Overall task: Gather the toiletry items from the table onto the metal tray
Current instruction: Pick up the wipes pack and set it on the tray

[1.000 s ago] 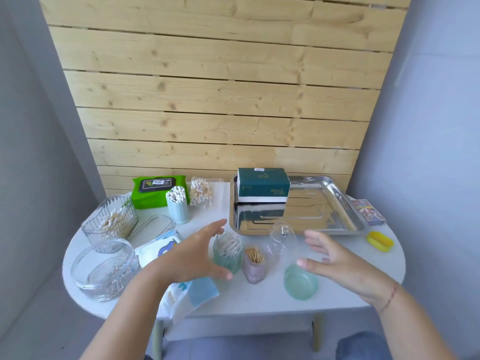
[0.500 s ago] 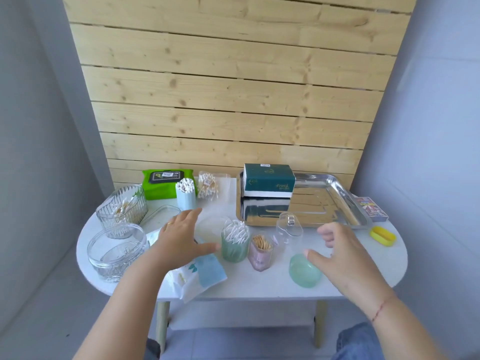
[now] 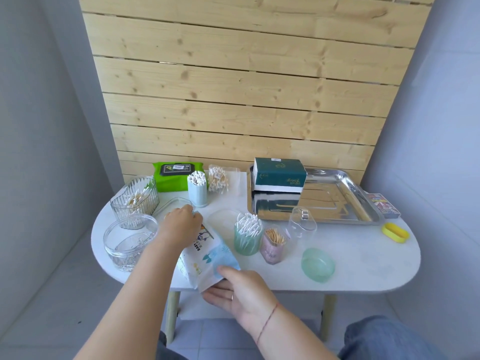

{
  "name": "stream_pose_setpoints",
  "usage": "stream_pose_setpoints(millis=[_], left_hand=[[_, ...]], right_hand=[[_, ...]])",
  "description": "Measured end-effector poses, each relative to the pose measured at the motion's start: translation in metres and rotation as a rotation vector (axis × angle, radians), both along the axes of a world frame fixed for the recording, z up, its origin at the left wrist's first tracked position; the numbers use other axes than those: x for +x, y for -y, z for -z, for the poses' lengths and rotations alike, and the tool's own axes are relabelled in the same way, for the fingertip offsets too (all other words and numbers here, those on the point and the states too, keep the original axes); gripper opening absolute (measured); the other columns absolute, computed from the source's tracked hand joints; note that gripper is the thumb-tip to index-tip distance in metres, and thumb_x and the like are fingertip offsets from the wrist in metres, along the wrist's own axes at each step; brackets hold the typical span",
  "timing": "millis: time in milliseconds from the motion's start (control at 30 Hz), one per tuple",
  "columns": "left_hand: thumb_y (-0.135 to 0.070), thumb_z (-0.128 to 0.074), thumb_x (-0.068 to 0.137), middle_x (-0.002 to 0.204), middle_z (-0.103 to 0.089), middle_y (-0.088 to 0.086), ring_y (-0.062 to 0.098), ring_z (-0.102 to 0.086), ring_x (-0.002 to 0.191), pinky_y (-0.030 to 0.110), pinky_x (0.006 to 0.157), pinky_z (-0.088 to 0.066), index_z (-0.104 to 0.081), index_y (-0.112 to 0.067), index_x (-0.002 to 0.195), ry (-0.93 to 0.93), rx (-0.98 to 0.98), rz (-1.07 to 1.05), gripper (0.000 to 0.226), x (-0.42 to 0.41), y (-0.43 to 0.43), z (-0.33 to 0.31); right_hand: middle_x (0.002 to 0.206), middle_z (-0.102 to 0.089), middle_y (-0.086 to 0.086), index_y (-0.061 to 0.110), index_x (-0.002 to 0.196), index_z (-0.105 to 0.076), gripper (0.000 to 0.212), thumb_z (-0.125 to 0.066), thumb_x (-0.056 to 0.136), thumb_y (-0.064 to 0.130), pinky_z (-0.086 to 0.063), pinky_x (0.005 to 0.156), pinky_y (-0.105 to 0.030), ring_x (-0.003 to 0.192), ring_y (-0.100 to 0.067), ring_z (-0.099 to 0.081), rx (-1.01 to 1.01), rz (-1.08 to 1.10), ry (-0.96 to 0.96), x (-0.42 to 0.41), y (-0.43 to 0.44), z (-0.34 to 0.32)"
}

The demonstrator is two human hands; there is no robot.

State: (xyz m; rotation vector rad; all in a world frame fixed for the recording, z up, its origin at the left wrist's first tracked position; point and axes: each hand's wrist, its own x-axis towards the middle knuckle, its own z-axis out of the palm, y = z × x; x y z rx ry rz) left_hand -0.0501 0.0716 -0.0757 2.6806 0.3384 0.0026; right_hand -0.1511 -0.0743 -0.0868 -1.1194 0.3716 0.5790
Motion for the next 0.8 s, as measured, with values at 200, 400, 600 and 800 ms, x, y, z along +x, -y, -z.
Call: stream_pose_setpoints(millis=[200, 400, 600, 800], left_hand=[[-0.025, -0.034, 0.096, 0.123, -0.053, 0.022, 0.037, -0.046, 0.116, 0.040, 0.095, -0.037, -0.051, -0.001, 0.117, -0.016, 0.076, 0.010, 0.037, 0.000, 0.008, -0.004], [-0.032, -0.033, 0.095, 0.115, -0.061, 0.021, 0.037, -0.057, 0.107, 0.042, 0.090, -0.047, -0.055, -0.008, 0.083, -0.070, -0.006, 0.035, 0.035, 0.000, 0.008, -0.007], [-0.018, -0.036, 0.090, 0.096, -0.056, 0.024, 0.039, -0.053, 0.107, 0.034, 0.070, -0.028, -0.027, -0.013, 0.064, -0.046, -0.139, 0.027, 0.028, -0.006, 0.015, -0.013], [-0.025, -0.036, 0.091, 0.073, -0.048, 0.003, 0.029, -0.051, 0.082, 0.038, 0.083, -0.035, -0.036, -0.017, 0.072, 0.028, -0.171, -0.018, 0.021, -0.021, 0.017, -0.031]], right_hand=[[0.080, -0.070, -0.014, 0.004, 0.093, -0.061, 0.013, -0.048, 0.094, 0.005, -0.060, 0.062, -0.030, 0.065, -0.021, -0.070, -0.010, 0.029, 0.057, -0.002, -0.003, 0.005], [0.087, -0.072, -0.014, -0.001, 0.100, -0.061, 0.016, -0.047, 0.092, -0.003, -0.058, 0.056, -0.028, 0.071, -0.023, -0.071, -0.004, 0.119, 0.107, -0.010, -0.003, 0.003], [0.069, -0.075, -0.003, 0.003, 0.096, -0.059, 0.012, -0.050, 0.091, -0.003, -0.058, 0.055, -0.029, 0.062, -0.020, -0.072, 0.004, 0.082, 0.157, -0.016, 0.012, -0.002], [0.088, -0.074, -0.010, 0.005, 0.098, -0.061, 0.014, -0.051, 0.091, -0.002, -0.059, 0.062, -0.033, 0.071, -0.024, -0.073, 0.031, 0.055, 0.215, -0.022, 0.019, -0.007]])
